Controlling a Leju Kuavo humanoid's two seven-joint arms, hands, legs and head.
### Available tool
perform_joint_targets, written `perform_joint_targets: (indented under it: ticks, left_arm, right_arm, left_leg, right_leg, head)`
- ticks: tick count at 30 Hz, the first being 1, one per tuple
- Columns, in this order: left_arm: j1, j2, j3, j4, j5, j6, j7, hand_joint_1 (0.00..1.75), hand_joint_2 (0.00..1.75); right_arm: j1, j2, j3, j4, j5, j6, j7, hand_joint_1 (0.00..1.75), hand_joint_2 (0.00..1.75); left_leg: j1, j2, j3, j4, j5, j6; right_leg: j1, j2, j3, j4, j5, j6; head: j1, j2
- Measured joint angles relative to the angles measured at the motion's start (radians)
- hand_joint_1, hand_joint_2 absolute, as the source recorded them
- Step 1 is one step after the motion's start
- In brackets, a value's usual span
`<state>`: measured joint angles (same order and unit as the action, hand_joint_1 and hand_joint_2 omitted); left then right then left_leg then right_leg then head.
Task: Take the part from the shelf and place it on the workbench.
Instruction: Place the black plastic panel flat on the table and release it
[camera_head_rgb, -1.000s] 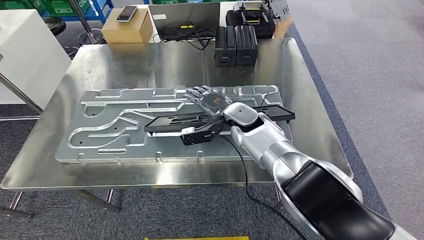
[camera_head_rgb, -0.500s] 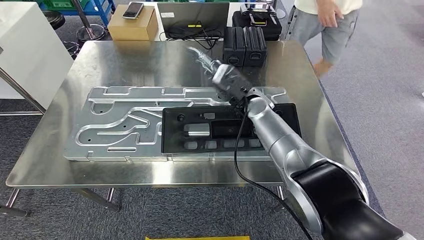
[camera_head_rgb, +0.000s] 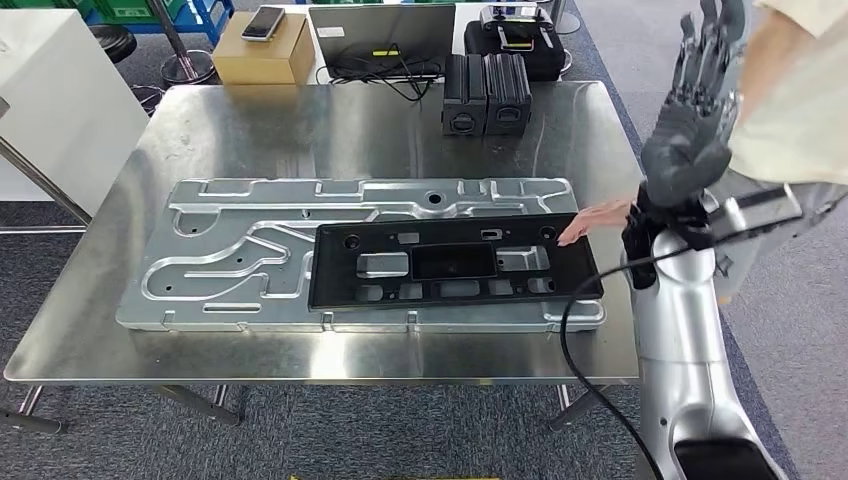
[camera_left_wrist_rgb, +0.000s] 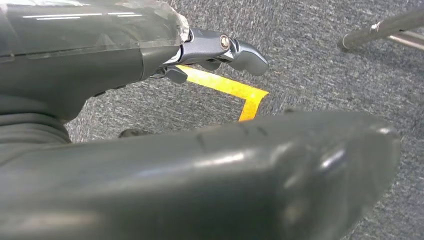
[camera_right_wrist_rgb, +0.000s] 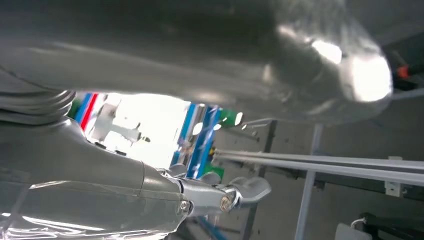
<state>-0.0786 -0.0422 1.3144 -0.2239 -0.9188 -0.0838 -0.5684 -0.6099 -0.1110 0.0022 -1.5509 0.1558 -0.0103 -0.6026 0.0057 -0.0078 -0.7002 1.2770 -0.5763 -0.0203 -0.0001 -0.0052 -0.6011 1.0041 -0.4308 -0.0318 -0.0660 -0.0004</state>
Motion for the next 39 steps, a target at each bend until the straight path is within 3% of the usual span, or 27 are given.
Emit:
perform_joint_targets:
  ticks: [1,2,5,7,10,12,14,15,16,17,18,20,21,22,25,27,30,31,32,33,36,37,39]
  left_arm:
    - [0.0,0.0,0.003,0.0,0.002,0.0,-0.002,0.0,0.0]
    - [0.001,0.0,0.006,0.0,0.004,0.001,-0.004,0.0,0.0]
    - [0.0,0.0,0.011,0.0,0.01,0.002,-0.009,0.0,0.0]
    - [0.0,0.0,0.014,0.0,0.013,0.005,-0.009,0.0,0.0]
    - [0.001,0.0,0.016,0.0,0.015,0.009,-0.009,0.0,0.0]
    - [-0.001,0.0,0.019,0.0,0.016,0.009,-0.009,0.0,0.0]
    - [-0.005,0.0,0.023,0.0,0.017,0.009,-0.01,0.0,0.0]
    - [-0.006,0.0,0.025,0.0,0.017,0.009,-0.01,0.0,0.0]
    - [-0.007,0.0,0.027,0.0,0.017,0.009,-0.01,0.0,0.0]
    - [-0.007,0.0,0.029,0.0,0.017,0.009,-0.01,0.0,0.0]
    - [-0.007,0.0,0.031,0.0,0.017,0.009,-0.01,0.0,0.0]
    - [-0.008,0.0,0.032,0.0,0.017,0.009,-0.01,0.0,0.0]
    - [-0.008,0.0,0.032,-0.001,0.017,0.009,-0.01,0.0,0.0]
    - [-0.009,0.0,0.032,-0.001,0.018,0.009,-0.011,0.0,0.0]
    - [-0.008,0.0,0.033,-0.002,0.019,0.009,-0.014,0.0,0.0]
    - [-0.008,-0.002,0.033,-0.002,0.019,0.009,-0.015,0.0,0.0]
    - [-0.008,-0.004,0.033,-0.002,0.019,0.009,-0.016,0.0,0.0]
    - [-0.007,-0.004,0.033,-0.002,0.019,0.01,-0.016,0.0,0.0]
    - [-0.007,-0.004,0.033,-0.002,0.019,0.01,-0.016,0.0,0.0]
    - [-0.007,-0.004,0.033,-0.002,0.019,0.01,-0.016,0.0,0.0]
    - [-0.008,-0.003,0.033,-0.002,0.019,0.01,-0.016,0.0,0.0]
    - [-0.008,-0.002,0.033,-0.002,0.019,0.01,-0.017,0.0,0.0]
    - [-0.007,-0.001,0.033,-0.002,0.019,0.01,-0.017,0.0,0.0]
  right_arm:
    - [0.045,-0.006,-0.009,-0.044,0.042,-0.028,-0.002,0.0,0.0]
    - [0.087,-0.012,-0.015,-0.084,0.095,-0.065,-0.004,0.0,0.0]
    - [0.227,-0.028,-0.024,-0.172,0.26,-0.188,-0.006,0.0,0.0]
    - [0.33,-0.034,-0.029,-0.21,0.323,-0.248,-0.011,0.0,0.0]
    - [0.454,-0.035,-0.033,-0.245,0.359,-0.293,-0.015,0.0,0.0]
    - [0.499,-0.035,-0.033,-0.261,0.376,-0.302,-0.015,0.0,0.0]
    - [0.528,-0.035,-0.033,-0.269,0.394,-0.304,-0.014,0.0,0.0]
    - [0.539,-0.035,-0.033,-0.27,0.401,-0.304,-0.013,0.0,0.0]
    - [0.547,-0.035,-0.033,-0.271,0.407,-0.304,-0.013,0.0,0.0]
    - [0.552,-0.035,-0.033,-0.272,0.41,-0.303,-0.012,0.0,0.0]
    - [0.555,-0.035,-0.033,-0.274,0.413,-0.303,-0.012,0.0,0.0]
    - [0.557,-0.035,-0.033,-0.28,0.415,-0.302,-0.012,0.0,0.0]
    - [0.559,-0.035,-0.033,-0.283,0.415,-0.302,-0.012,0.0,0.0]
    - [0.559,-0.035,-0.033,-0.286,0.416,-0.302,-0.012,0.0,0.0]
    - [0.56,-0.034,-0.032,-0.292,0.419,-0.302,-0.011,0.0,0.0]
    - [0.559,-0.034,-0.032,-0.297,0.423,-0.301,-0.011,0.0,0.0]
    - [0.559,-0.034,-0.032,-0.303,0.435,-0.302,-0.01,0.0,0.0]
    - [0.559,-0.034,-0.032,-0.304,0.439,-0.304,-0.009,0.0,0.0]
    - [0.56,-0.034,-0.032,-0.304,0.442,-0.306,-0.009,0.0,0.0]
    - [0.561,-0.034,-0.032,-0.304,0.444,-0.307,-0.008,0.0,0.0]
    - [0.563,-0.034,-0.032,-0.311,0.447,-0.312,-0.008,0.0,0.0]
    - [0.564,-0.034,-0.032,-0.313,0.449,-0.315,-0.008,0.0,0.0]
    - [0.571,-0.034,-0.032,-0.316,0.452,-0.32,-0.007,0.0,0.0]
  left_leg:
    - [0.001,0.0,-0.014,0.024,0.001,-0.002]
    - [0.001,0.0,-0.007,0.005,0.023,-0.003]
    - [0.0,0.0,0.089,-0.196,0.125,0.006]
    - [-0.004,-0.001,0.124,-0.265,0.14,0.015]
    - [-0.005,-0.002,0.127,-0.28,0.144,0.03]
    - [-0.003,0.002,0.128,-0.294,0.154,0.044]
    - [-0.005,0.006,0.12,-0.296,0.162,0.052]
    - [-0.006,0.007,0.114,-0.295,0.166,0.053]
    - [-0.007,0.007,0.108,-0.293,0.17,0.052]
    - [-0.006,0.007,0.101,-0.291,0.174,0.05]
    - [-0.006,0.007,0.094,-0.287,0.177,0.047]
    - [-0.006,0.006,0.081,-0.277,0.183,0.04]
    - [-0.007,0.005,0.076,-0.272,0.186,0.035]
    - [-0.008,0.003,0.072,-0.267,0.188,0.029]
    - [-0.006,0.001,0.062,-0.262,0.196,0.01]
    - [-0.002,0.002,0.04,-0.218,0.154,-0.001]
    - [0.001,0.003,-0.021,-0.031,0.033,-0.012]
    - [0.001,0.003,-0.03,0.015,0.014,-0.012]
    - [0.001,0.003,-0.021,0.026,0.013,-0.011]
    - [0.001,0.003,0.009,-0.005,0.03,-0.008]
    - [-0.008,0.002,0.148,-0.217,0.089,0.012]
    - [-0.012,0.002,0.174,-0.261,0.097,0.018]
    - [-0.02,0.001,0.184,-0.284,0.105,0.027]
  right_leg:
    - [0.0,0.002,0.002,0.0,-0.002,0.0]
    - [-0.001,0.004,0.005,0.0,-0.005,0.001]
    - [-0.001,0.006,0.022,0.001,-0.015,0.009]
    - [0.001,0.004,0.024,0.002,-0.016,0.016]
    - [0.0,0.003,0.021,0.004,-0.02,0.03]
    - [-0.002,0.005,0.002,0.056,-0.068,0.038]
    - [-0.006,0.006,-0.047,0.187,-0.149,0.043]
    - [-0.008,0.005,-0.071,0.252,-0.179,0.046]
    - [-0.01,0.005,-0.081,0.29,-0.19,0.048]
    - [-0.013,0.005,-0.073,0.289,-0.182,0.05]
    - [-0.016,0.005,-0.043,0.247,-0.159,0.052]
    - [-0.022,0.005,0.048,0.102,-0.11,0.055]
    - [-0.021,0.007,0.079,0.049,-0.094,0.053]
    - [-0.02,0.009,0.094,0.018,-0.089,0.05]
    - [-0.017,0.011,0.082,0.01,-0.081,0.028]
    - [-0.017,0.008,0.07,0.008,-0.067,0.012]
    - [-0.012,0.004,0.047,0.009,-0.049,0.002]
    - [-0.01,0.003,0.04,0.009,-0.043,0.001]
    - [-0.007,0.003,0.034,0.01,-0.039,0.001]
    - [-0.006,0.003,0.029,0.011,-0.034,0.002]
    - [-0.003,0.002,0.022,0.012,-0.024,0.008]
    - [-0.004,0.002,0.021,0.011,-0.02,0.012]
    - [-0.008,0.001,0.019,0.007,-0.009,0.025]
  head:
    - [0.0,0.0]
    - [0.0,0.0]
    - [0.0,0.0]
    - [0.0,0.0]
    - [0.0,0.0]
    - [0.0,0.0]
    - [0.0,0.0]
    - [0.0,0.0]
    - [0.0,0.0]
    - [0.0,0.0]
    - [0.0,0.0]
    - [0.0,0.0]
    - [0.0,0.0]
    - [0.0,0.0]
    - [0.0,0.0]
    - [0.0,0.0]
    - [0.0,0.0]
    - [0.0,0.0]
    - [0.0,0.0]
    - [0.0,0.0]
    - [0.0,0.0]
    - [0.0,0.0]
    - [0.0,0.0]
